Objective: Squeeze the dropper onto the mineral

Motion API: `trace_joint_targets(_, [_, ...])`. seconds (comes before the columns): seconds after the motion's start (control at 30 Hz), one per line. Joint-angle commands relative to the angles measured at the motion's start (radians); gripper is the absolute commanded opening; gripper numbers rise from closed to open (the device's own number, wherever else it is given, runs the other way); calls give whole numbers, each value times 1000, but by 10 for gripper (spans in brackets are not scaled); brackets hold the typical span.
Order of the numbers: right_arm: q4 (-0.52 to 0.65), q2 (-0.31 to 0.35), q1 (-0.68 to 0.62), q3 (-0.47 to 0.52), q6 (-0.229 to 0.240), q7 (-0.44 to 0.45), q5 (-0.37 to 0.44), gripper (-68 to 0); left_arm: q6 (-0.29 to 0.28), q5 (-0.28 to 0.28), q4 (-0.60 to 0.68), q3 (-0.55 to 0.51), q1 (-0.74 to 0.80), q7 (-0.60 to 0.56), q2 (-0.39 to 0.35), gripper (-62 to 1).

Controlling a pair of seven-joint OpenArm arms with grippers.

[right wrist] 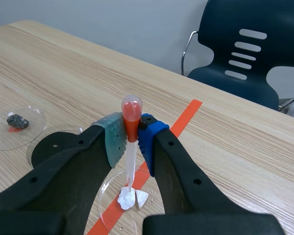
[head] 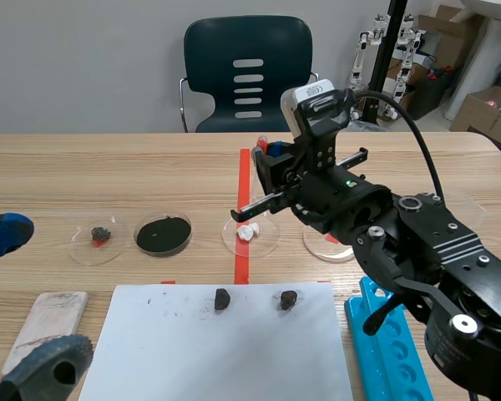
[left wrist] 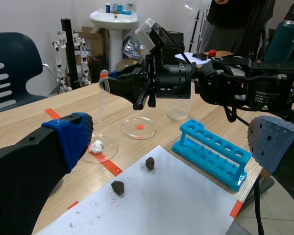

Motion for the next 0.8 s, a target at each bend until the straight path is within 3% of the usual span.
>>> trace_joint_targets(0.0, [5,-3,28,1,0,15,4,-596,-2,-7,9,3,0,-17,8,14])
trace_joint_targets(0.77, [5,-3,28,1,0,15,4,-671,-2,-7,9,3,0,-17,8,14])
